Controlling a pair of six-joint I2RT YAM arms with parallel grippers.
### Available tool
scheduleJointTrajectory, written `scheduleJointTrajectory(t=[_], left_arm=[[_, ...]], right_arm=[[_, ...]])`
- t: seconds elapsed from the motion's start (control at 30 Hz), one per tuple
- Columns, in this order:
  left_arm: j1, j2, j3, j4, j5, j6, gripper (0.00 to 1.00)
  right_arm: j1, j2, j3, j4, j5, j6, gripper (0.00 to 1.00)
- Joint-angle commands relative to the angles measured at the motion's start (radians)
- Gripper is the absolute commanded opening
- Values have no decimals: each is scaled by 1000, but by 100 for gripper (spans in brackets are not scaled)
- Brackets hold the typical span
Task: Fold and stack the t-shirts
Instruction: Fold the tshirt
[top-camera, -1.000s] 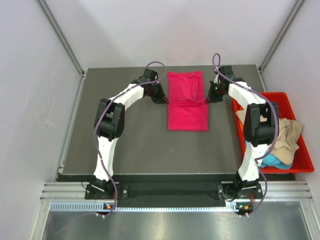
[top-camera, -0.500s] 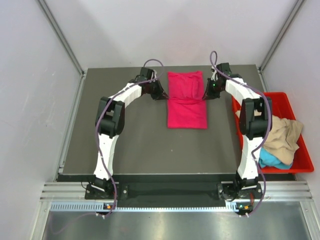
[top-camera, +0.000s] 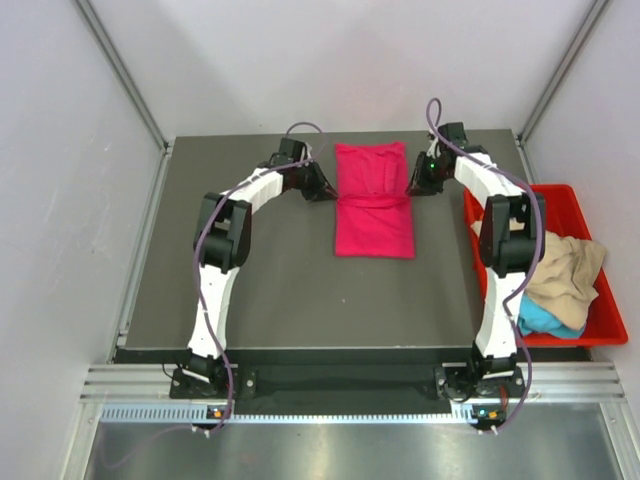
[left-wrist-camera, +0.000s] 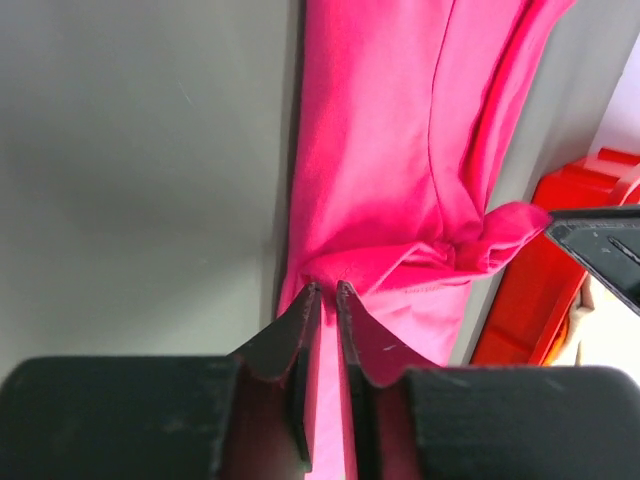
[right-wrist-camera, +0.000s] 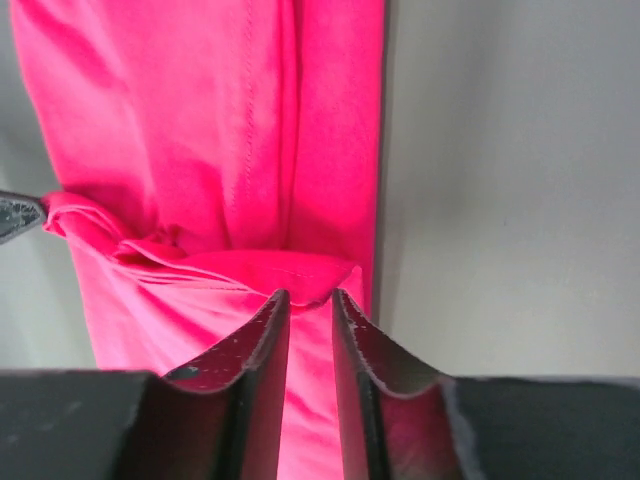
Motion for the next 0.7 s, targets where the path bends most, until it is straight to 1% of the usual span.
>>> scheduleJointTrajectory(t=[0.0, 0.07, 0.1, 0.17, 0.2, 0.23, 0.27, 0.3, 0.4, 0.47, 0.57, 0.67], left_arm=[[38, -55, 39, 70, 13, 9, 17], [31, -97, 1, 66, -13, 38, 21], [25, -150, -54, 70, -33, 67, 21], [9, -224, -112, 77, -85, 97, 21], [4, -247, -176, 102, -94, 97, 20], [-2, -267, -210, 124, -96, 95, 19], [-19, -297, -240, 153, -91, 94, 18], [-28, -307, -281, 182, -90, 94, 17], [-70, -318, -318, 184, -108, 100, 15], [-100, -313, -333, 184, -126, 97, 15], [-119, -277, -349, 208, -146, 81, 15], [-123, -238, -317, 206, -139, 71, 15]], right_arm=[[-22, -17, 63, 36, -50, -4, 26], [-20, -60, 44, 16, -27, -11, 26], [-19, -83, -4, 13, -13, -13, 25], [-8, -152, -67, 35, 1, -15, 18], [0, -174, -122, 40, 9, -13, 16], [12, -194, -146, 46, 22, -11, 13], [21, -229, -170, 71, 24, -7, 8], [27, -244, -215, 83, 25, -5, 6], [53, -290, -290, 141, 27, 10, 2], [70, -296, -322, 202, 30, 24, 2], [84, -286, -381, 310, 21, 54, 1], [90, -248, -388, 355, 7, 77, 0]])
